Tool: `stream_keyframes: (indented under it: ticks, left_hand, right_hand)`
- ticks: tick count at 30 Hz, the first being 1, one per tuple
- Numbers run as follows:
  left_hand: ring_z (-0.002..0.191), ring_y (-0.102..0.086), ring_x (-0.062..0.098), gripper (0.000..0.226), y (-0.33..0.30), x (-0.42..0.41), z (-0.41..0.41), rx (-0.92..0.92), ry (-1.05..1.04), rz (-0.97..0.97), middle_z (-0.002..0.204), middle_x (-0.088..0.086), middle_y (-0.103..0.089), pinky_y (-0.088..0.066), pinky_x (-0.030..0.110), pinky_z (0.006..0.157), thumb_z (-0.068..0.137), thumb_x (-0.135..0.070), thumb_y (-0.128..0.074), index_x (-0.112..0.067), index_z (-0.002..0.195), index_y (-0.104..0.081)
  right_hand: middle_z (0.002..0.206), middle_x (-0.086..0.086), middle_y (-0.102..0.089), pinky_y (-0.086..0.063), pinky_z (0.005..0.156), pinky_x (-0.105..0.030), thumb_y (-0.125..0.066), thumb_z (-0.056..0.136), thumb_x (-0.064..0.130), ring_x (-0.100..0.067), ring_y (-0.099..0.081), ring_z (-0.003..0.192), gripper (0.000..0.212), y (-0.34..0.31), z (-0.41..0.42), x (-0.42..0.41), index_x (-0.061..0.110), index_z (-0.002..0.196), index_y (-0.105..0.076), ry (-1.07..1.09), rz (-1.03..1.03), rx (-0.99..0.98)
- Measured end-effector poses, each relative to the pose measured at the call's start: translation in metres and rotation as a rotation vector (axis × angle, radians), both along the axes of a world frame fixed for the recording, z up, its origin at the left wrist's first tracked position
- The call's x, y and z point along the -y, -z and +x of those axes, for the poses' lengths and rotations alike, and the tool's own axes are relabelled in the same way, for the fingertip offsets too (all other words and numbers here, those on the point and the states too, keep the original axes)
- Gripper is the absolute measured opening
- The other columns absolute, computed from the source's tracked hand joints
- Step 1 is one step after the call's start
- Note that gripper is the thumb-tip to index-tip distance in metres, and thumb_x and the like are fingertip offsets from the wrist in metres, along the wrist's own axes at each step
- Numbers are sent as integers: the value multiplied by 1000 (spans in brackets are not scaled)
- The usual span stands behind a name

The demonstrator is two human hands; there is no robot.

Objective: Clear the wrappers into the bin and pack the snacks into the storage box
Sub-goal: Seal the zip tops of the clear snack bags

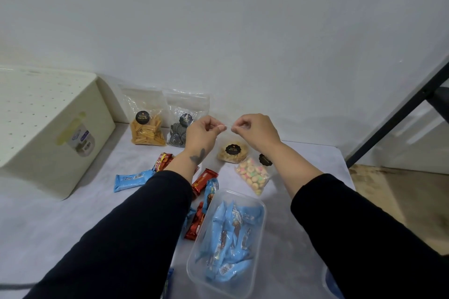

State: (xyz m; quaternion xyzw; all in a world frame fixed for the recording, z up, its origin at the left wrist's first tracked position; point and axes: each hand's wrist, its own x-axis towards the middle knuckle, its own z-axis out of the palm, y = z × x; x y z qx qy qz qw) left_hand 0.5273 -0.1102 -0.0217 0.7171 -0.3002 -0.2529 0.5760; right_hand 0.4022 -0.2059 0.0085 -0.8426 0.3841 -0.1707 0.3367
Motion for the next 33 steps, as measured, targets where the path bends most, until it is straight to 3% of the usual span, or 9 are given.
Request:
stream_keyframes:
  ticks: [8,12,14,17,19,22,27,30,33]
  left_hand:
    - [87,-65,26,13,0,-1,-6,-28,13,-26,91,15,-71,-50,33,78,86,-13,-66,-23,77,-63]
    - [85,-64,26,20,-2,3,2,-16,-51,-20,87,11,-71,-51,38,80,87,-10,-64,-24,74,-62]
    - [76,-58,18,14,-3,5,4,-11,-72,-29,80,3,-66,-49,34,77,87,-11,-64,-21,77,-63]
    - [68,-53,11,3,-2,9,4,24,-89,-33,75,-4,-61,-44,23,70,88,-13,-63,-14,85,-65]
    - [70,-54,8,1,-2,10,1,43,-130,-32,77,-6,-61,-42,19,68,88,-13,-64,-14,88,-64]
    - [82,-57,8,18,-7,11,-6,56,-221,-21,90,-4,-60,-42,14,70,86,-18,-67,-11,100,-59]
    - [81,-67,20,32,-7,14,-13,-5,-191,79,82,3,-70,-55,37,80,89,-42,-57,-14,78,-65]
    - [82,-70,22,20,-9,13,-17,-148,-165,49,75,3,-72,-56,43,87,89,-26,-62,-19,71,-65]
    - [76,-68,20,21,-10,12,-18,-152,-157,34,72,2,-71,-56,42,87,90,-19,-61,-19,69,-65]
  right_hand:
    - [84,7,-72,-52,76,-31,-66,83,26,-12,-64,86,11,3,8,-3,28,73,-66,42,-8,13]
    - [84,0,-73,-46,65,-21,-59,90,27,-15,-64,77,24,-4,7,-2,9,85,-73,-7,76,57]
    - [87,-5,-74,-47,64,-21,-53,94,22,-18,-66,74,28,-9,2,2,4,90,-73,13,114,72]
    - [87,-8,-74,-53,72,-28,-62,89,18,-17,-67,75,17,-11,-5,5,7,85,-74,-4,149,72]
    - [83,-8,-74,-54,73,-29,-64,86,18,-17,-68,74,14,-10,-5,4,9,81,-74,-6,128,64]
    - [76,-2,-71,-54,70,-29,-61,84,17,-17,-65,71,14,-6,0,-1,12,77,-72,41,46,43]
    - [79,-5,-71,-54,67,-32,-61,86,20,-17,-60,64,15,-6,7,-5,12,78,-70,83,66,66]
    - [81,-7,-72,-56,69,-35,-60,87,20,-20,-63,67,16,-6,9,-7,11,78,-70,83,37,41]
    - [81,-6,-73,-58,74,-40,-57,87,17,-24,-69,76,18,-4,8,-5,8,78,-70,130,8,29]
